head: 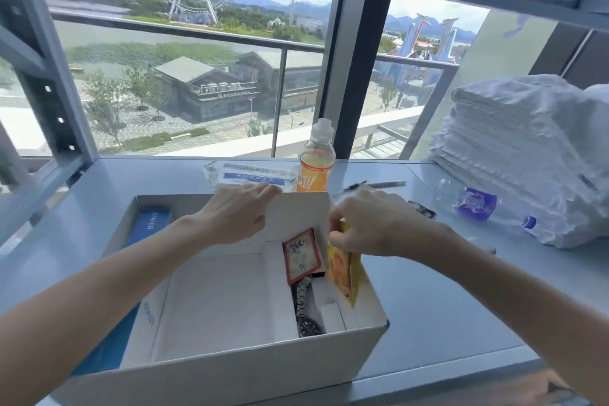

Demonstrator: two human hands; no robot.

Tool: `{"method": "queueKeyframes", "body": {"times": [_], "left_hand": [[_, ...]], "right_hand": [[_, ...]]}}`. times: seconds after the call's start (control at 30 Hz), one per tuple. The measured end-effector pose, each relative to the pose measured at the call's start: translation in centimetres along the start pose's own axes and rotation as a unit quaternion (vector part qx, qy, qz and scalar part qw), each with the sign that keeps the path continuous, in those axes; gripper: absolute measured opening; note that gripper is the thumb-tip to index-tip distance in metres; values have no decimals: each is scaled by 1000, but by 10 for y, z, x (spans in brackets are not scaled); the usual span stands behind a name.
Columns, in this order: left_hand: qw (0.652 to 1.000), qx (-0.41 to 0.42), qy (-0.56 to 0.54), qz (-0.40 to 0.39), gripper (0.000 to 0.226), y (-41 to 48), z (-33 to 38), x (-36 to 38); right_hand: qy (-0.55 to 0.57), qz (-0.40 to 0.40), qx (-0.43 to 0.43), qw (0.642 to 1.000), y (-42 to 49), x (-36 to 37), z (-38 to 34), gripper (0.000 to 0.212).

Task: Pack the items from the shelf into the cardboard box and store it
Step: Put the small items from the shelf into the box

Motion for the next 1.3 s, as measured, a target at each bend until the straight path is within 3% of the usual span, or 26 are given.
{"method": "queueKeyframes", "body": {"times": [0.1,0.6,0.7,0.87,1.03,1.3], "left_hand": [[1000,2,-9,-2,46,0,0,1],[999,5,-25,-29,48,2,0,-2],[999,5,-27,-34,47,2,1,-3],[990,-23,-71,-116,46,-1,-14,-4],[991,-53,-25,-117,28,-8,-24,-8],[992,-56,-2,-111,24,-8,-21,-8]], "right_hand": [[-31,-8,5,999,11,13,-3,21],[-51,174,-28,983,8,27,4,25],[-92,141,-36,985,17,33,1,33],[-183,45,-25,982,19,49,-1,52],[-165,9,-11,986,12,50,3,66],[-143,11,-35,989,17,45,3,70]]}}
Point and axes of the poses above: each hand's wrist, its own y-axis towards the middle knuckle, its own x-axis out of the palm, z = x × y, the point moved 5 cm from there along y, towards the middle knuckle, and after that the axes turned 6 degrees about y, right-handed, at the moved point
